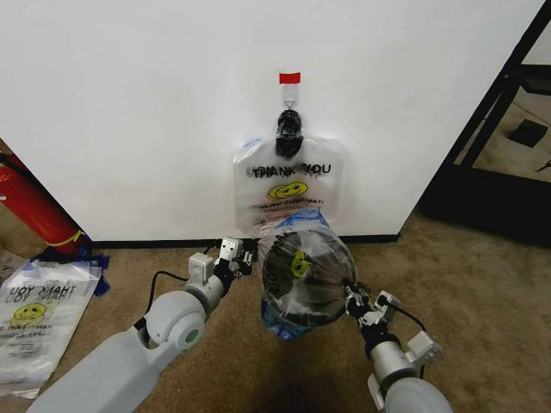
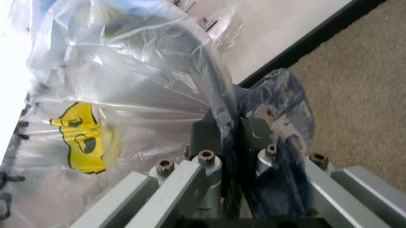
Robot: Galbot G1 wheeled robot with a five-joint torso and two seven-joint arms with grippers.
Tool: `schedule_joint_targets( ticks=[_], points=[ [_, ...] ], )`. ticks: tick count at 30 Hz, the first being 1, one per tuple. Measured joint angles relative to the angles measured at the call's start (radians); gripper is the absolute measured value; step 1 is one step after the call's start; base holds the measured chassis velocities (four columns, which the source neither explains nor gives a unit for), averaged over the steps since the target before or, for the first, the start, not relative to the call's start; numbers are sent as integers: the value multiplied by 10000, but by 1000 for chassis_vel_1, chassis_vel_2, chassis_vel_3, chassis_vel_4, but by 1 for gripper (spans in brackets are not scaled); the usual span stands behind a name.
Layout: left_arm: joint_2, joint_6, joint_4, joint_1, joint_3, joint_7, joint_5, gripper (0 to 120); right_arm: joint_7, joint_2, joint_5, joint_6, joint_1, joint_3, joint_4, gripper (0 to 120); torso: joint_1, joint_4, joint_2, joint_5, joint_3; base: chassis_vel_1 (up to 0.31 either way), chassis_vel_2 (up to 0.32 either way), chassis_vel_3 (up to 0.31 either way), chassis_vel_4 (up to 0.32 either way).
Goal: Pick up the garbage bag from the wall and place it over the trash bin.
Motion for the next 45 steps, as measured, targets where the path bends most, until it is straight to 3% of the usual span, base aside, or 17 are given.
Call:
schedule_joint_targets(
  ticks=[7, 10, 12, 16, 18, 20, 27, 31, 35, 38, 45],
  points=[
    [172, 51, 5, 120, 79, 407, -269, 1, -26, -18, -6, 48, -57, 50, 59, 1, 0, 1, 0, 0, 0, 0, 0, 0, 0],
    [307, 216, -9, 157, -142, 360, -411, 13, -6, -34, -58, 84, -42, 66, 43, 1, 0, 0, 0, 0, 0, 0, 0, 0, 0],
    [343, 251, -21, 166, -207, 352, -417, 15, 4, -33, -71, 95, -25, 67, 15, 1, 0, 1, 0, 0, 0, 0, 0, 0, 0],
    [816, 379, -205, 238, -619, 345, -405, 34, 77, -13, -203, 145, 203, 33, -230, 1, 0, 1, 0, 0, 0, 0, 0, 0, 0],
    [901, 380, -238, 254, -666, 357, -381, 36, 87, -12, -232, 152, 239, 21, -261, 1, 0, 1, 0, 0, 0, 0, 0, 0, 0],
    [1230, 380, -384, 360, -882, 472, -171, 48, 109, -10, -343, 183, 372, -29, -380, 1, 0, 2, 0, 0, 0, 0, 0, 0, 0],
    [1690, 264, -1139, 316, -847, 623, 316, 71, 98, 4, -899, 423, 535, -70, -604, 1, 0, 4, 0, 0, 0, 0, 0, 0, 0],
    [1549, 1032, -1898, -989, 17, 153, -931, 88, -22, 17, -1728, 723, 624, -274, -767, 1, 0, 4, 0, 1, 0, 0, 0, 0, 0],
    [1185, 1831, -1928, -2300, 811, -593, -2571, 97, -130, 67, -2185, 904, 544, -384, -804, 1, 0, -1, 0, 1, 0, 0, 0, 0, 0],
    [602, 2352, -1377, -3931, 1928, -1395, -4361, 100, -277, 123, -2719, 1128, 388, -502, -843, 1, 0, -5, 0, 1, 1, 0, 0, 0, 0],
    [-107, 2542, -462, -5391, 2647, -2415, -5979, 98, -383, 141, -3054, 1306, 309, -546, -937, 1, 1, 1, 0, 3, 1, 0, 0, 0, 0]
  ],
)
